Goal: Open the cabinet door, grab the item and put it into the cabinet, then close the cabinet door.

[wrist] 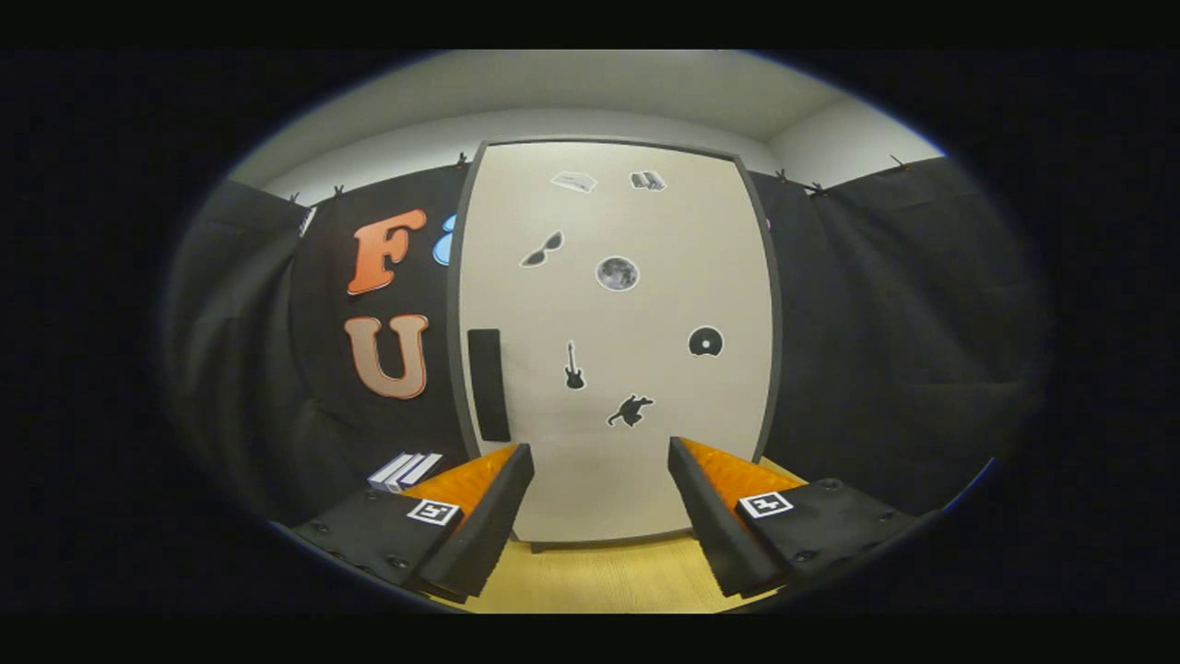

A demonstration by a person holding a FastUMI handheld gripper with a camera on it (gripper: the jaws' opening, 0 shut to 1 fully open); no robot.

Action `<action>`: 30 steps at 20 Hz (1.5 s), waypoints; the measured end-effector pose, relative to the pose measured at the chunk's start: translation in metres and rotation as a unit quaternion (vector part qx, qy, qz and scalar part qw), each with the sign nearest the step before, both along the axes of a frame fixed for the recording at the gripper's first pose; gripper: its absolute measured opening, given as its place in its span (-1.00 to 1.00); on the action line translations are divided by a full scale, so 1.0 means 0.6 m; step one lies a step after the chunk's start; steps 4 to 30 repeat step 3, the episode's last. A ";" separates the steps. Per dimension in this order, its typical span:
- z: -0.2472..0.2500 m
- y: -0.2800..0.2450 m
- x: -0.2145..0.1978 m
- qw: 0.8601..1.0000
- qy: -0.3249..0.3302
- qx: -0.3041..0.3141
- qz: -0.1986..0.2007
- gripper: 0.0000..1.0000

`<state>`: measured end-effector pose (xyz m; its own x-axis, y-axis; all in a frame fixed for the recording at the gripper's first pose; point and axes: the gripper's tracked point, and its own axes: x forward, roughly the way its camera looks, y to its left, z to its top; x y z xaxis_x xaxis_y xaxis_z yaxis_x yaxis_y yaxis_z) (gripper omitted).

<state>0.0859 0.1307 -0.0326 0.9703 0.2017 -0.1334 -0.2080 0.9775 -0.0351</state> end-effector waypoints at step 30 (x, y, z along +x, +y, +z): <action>-0.001 0.005 -0.006 1.000 0.000 -0.001 -0.003 0.90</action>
